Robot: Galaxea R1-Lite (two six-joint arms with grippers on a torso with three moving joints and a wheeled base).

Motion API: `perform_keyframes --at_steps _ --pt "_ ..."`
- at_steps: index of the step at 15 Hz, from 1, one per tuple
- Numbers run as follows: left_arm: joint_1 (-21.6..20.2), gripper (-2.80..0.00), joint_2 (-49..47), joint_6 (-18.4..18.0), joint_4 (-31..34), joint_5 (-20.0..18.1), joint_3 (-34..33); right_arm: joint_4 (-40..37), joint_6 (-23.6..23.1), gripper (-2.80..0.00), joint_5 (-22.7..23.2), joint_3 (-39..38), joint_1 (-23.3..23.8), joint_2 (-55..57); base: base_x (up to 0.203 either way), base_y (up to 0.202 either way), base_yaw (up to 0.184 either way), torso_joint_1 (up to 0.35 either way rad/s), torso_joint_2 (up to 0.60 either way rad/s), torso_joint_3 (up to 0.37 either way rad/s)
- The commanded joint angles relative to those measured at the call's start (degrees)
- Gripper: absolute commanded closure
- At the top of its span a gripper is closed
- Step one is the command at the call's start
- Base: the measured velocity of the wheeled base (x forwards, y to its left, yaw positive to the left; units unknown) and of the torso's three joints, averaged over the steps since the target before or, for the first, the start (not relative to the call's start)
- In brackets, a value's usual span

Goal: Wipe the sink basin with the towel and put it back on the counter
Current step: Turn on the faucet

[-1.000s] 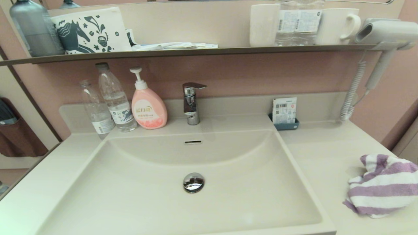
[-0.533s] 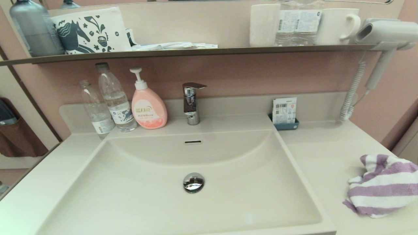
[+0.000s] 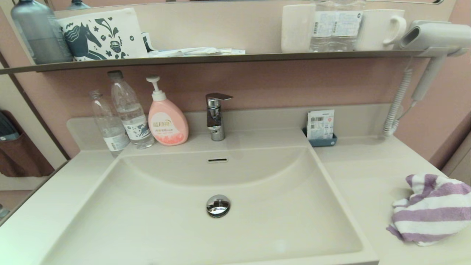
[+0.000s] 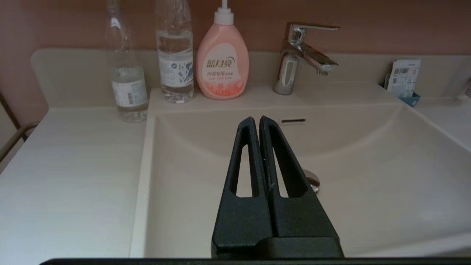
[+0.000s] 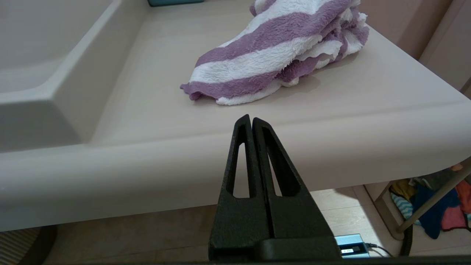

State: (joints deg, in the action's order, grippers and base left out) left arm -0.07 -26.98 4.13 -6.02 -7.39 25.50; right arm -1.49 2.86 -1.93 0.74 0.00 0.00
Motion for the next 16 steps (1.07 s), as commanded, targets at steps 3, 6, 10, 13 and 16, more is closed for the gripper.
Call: perform_keyframes --at_steps 3,6,10,13,16 --pt "1.2 0.0 -21.5 -0.6 -13.8 -0.6 2.6 0.0 0.0 0.0 0.0 0.0 0.0 0.0 0.0 0.0 0.0 0.0 0.0 0.0" --pt "7.1 0.0 -33.1 -0.7 -21.6 1.4 3.7 0.0 0.0 0.0 0.0 0.0 0.0 0.0 0.0 0.0 0.0 0.0 0.0 0.0" --pt "16.7 0.0 -46.5 -0.7 -31.0 7.9 6.1 0.0 0.0 0.0 0.0 0.0 0.0 0.0 0.0 0.0 0.0 0.0 0.0 0.0" --pt "19.7 0.0 -56.0 -1.0 -34.2 9.8 12.5 0.0 0.0 0.0 0.0 0.0 0.0 0.0 0.0 0.0 0.0 0.0 0.0 0.0" --pt "22.2 0.0 -64.0 -2.8 -34.9 10.2 17.9 0.0 0.0 0.0 0.0 0.0 0.0 0.0 0.0 0.0 0.0 0.0 0.0 0.0"
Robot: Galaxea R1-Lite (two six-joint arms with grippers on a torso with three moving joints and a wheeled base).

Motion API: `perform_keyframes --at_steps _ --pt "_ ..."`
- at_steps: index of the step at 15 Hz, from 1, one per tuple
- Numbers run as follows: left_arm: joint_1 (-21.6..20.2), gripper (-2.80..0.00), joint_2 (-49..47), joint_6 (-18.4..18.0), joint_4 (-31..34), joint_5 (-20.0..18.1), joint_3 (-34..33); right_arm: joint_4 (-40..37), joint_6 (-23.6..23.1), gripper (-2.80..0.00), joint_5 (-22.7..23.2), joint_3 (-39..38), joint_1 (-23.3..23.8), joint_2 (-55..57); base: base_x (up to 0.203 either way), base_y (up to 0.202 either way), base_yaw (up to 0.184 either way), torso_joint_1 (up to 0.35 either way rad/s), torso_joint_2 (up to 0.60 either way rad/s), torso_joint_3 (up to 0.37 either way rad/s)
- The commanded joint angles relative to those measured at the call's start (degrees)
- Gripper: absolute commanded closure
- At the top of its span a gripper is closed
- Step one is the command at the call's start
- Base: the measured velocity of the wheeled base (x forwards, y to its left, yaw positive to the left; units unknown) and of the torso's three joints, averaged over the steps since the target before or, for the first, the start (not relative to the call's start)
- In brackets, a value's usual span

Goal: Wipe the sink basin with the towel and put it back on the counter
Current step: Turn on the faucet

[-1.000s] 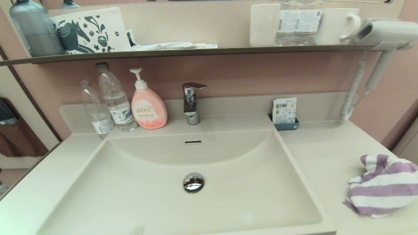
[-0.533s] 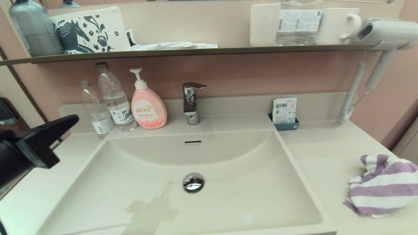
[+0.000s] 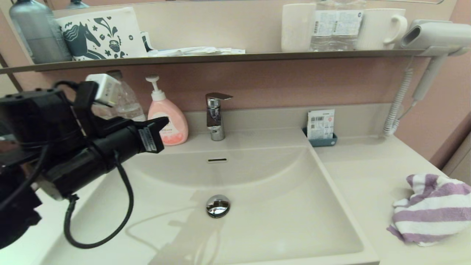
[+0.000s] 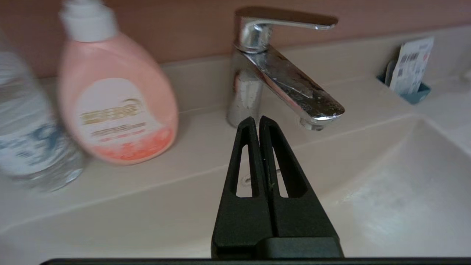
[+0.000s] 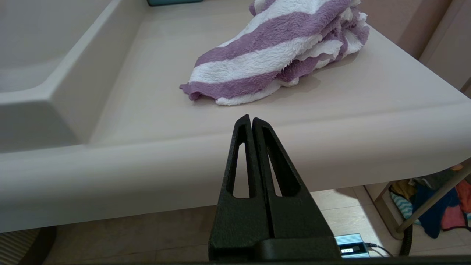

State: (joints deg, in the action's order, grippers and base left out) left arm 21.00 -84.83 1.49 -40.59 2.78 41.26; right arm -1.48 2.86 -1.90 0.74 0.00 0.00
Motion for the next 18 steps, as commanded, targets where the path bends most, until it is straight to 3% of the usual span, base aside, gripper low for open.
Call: perform_keyframes --at_steps 1,7,13,18 --pt "2.6 0.0 -8.5 -0.6 -0.4 0.6 4.1 0.0 0.0 0.0 0.0 0.0 0.0 0.0 0.0 0.0 0.0 0.0 0.0 0.0" --pt "10.4 0.0 -17.2 -0.9 -0.6 5.5 14.8 0.0 0.0 0.0 0.0 0.0 0.0 0.0 0.0 0.0 0.0 0.0 0.0 0.0" --pt "12.5 0.0 -26.5 -1.8 -4.9 7.6 24.6 0.0 0.0 0.0 0.0 0.0 0.0 0.0 0.0 0.0 0.0 0.0 0.0 0.0" --pt "11.4 0.0 -29.0 -2.5 -5.2 7.8 29.7 0.0 0.0 0.0 0.0 0.0 0.0 0.0 0.0 0.0 0.0 0.0 0.0 0.0"
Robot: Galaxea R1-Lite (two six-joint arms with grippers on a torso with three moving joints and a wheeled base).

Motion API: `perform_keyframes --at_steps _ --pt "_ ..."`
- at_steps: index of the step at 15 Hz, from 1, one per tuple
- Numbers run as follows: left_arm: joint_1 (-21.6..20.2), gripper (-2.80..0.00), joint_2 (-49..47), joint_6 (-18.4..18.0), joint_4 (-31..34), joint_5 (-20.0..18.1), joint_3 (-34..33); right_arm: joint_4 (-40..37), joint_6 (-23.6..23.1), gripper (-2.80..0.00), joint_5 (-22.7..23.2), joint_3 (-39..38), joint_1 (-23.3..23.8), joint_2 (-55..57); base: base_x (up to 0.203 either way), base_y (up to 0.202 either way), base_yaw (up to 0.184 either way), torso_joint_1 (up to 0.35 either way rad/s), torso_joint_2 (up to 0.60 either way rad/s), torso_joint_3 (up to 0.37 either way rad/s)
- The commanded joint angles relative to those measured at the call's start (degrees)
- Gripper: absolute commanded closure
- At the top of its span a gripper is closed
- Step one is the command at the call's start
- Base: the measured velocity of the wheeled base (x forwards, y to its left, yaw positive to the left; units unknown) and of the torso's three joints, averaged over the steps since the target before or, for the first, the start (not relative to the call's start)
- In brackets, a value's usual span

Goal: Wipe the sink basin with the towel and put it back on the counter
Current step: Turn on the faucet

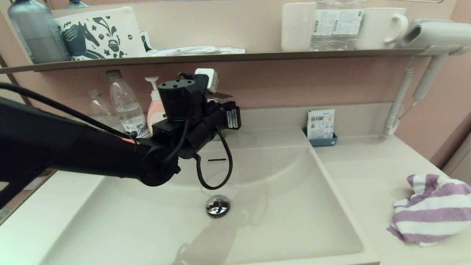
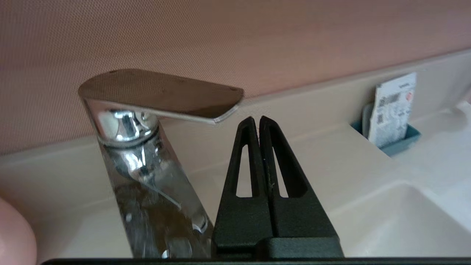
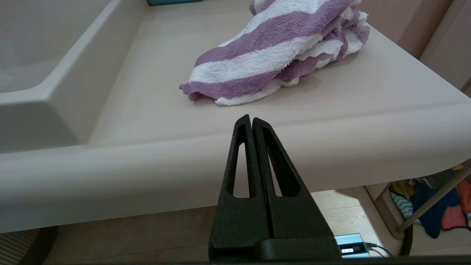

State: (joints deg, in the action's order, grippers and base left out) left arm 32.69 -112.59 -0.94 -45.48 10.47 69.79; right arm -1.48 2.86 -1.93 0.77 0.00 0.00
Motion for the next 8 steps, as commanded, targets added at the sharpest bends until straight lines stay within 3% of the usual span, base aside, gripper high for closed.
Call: perform_keyframes --at_steps 1,8 --pt "-0.4 0.0 -1.7 0.0 -0.3 0.1 1.9 0.0 0.0 0.0 0.0 -0.1 0.0 0.0 0.0 0.0 0.0 0.0 0.0 0.0" --pt "-3.7 0.0 -2.2 -2.0 -0.1 0.0 6.8 0.0 0.0 0.0 0.0 0.0 0.0 0.0 0.0 0.0 0.0 0.0 0.0 0.0"
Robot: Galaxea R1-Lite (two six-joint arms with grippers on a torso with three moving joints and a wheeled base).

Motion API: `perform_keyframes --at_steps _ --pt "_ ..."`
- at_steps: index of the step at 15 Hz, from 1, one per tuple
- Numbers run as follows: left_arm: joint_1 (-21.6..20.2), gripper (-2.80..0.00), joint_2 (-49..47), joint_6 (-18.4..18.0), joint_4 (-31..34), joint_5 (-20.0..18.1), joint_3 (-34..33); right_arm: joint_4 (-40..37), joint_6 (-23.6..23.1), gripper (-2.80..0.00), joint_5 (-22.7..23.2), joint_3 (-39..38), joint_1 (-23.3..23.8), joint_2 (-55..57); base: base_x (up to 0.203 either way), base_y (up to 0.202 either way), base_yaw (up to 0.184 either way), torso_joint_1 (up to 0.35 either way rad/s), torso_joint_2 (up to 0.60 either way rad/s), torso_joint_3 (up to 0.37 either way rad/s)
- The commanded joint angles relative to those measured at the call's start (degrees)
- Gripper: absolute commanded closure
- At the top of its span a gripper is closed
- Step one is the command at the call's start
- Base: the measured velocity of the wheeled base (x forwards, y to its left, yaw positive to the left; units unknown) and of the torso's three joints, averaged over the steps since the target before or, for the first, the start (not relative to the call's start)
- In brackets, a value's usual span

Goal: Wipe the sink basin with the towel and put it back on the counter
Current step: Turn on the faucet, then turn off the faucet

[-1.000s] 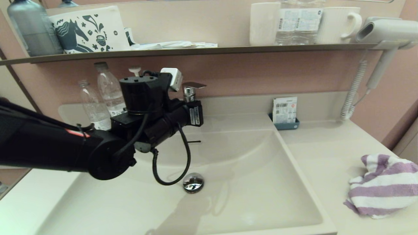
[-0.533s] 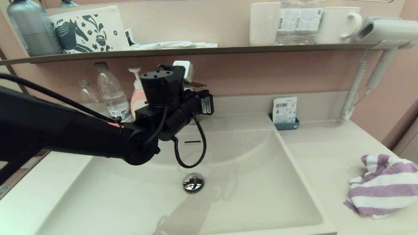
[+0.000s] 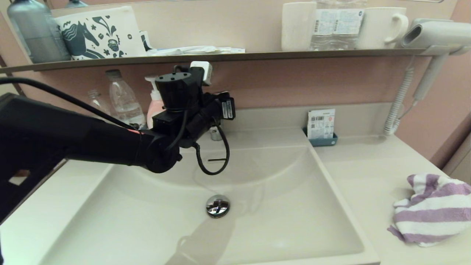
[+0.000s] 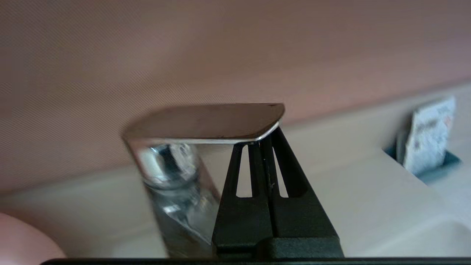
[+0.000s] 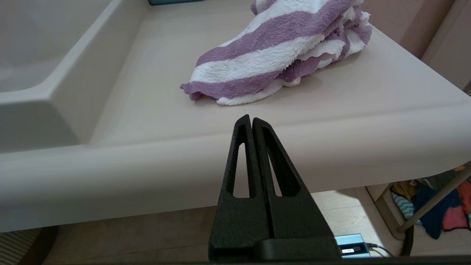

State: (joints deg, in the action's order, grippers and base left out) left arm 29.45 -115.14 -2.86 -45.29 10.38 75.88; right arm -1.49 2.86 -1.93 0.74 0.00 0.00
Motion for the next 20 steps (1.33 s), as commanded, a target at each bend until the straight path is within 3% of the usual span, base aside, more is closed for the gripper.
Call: perform_keyframes --at_steps 1,6,11,20 --pt "-0.4 0.0 0.6 -0.1 -0.3 0.1 0.8 0.0 0.0 0.0 0.0 0.0 0.0 0.0 0.0 0.0 0.0 0.0 0.0 0.0" --pt "-0.4 0.0 2.0 -0.1 -0.5 0.2 -1.3 0.0 0.0 0.0 0.0 0.0 0.0 0.0 0.0 0.0 0.0 0.0 0.0 0.0" --pt "-1.4 0.0 9.3 0.1 -0.4 0.5 -11.9 0.0 0.0 0.0 0.0 0.0 0.0 0.0 0.0 0.0 0.0 0.0 0.0 0.0" --pt "-4.7 0.0 12.2 0.7 -0.5 0.0 -12.6 0.0 0.0 0.0 0.0 0.0 0.0 0.0 0.0 0.0 0.0 0.0 0.0 0.0"
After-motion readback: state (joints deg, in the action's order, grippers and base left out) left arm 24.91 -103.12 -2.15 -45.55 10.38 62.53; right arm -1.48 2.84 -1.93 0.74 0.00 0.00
